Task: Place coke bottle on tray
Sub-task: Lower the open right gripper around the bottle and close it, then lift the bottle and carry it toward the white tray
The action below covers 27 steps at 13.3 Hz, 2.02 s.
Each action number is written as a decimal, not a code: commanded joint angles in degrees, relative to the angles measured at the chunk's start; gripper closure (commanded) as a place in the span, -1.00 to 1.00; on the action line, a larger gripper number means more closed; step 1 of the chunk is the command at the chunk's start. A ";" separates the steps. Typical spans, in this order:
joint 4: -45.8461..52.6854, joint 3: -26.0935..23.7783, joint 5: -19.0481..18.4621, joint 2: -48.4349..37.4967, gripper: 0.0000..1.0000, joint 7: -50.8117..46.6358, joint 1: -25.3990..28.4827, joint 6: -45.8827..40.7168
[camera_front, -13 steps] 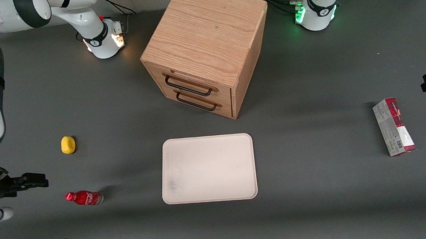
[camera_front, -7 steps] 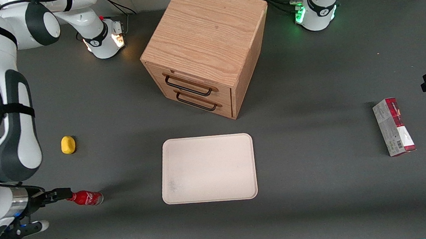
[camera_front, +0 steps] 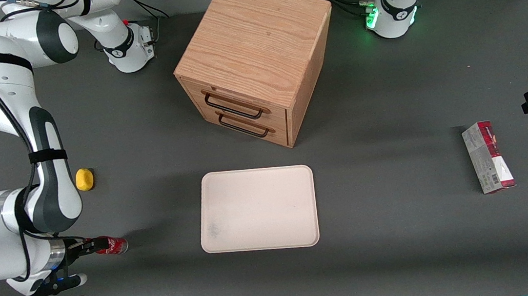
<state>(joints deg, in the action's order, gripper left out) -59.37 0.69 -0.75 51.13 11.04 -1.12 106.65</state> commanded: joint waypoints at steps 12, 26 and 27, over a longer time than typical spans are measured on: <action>-5.49 -0.25 0.57 -5.96 0.43 0.04 0.24 -0.39; 2.67 -0.34 0.40 -14.12 1.00 0.56 0.25 -15.82; 3.21 -0.34 0.40 -15.79 1.00 0.56 0.16 -19.08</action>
<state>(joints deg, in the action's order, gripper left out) -57.69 0.41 -0.74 38.43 11.03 -0.85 93.11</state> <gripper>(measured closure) 0.692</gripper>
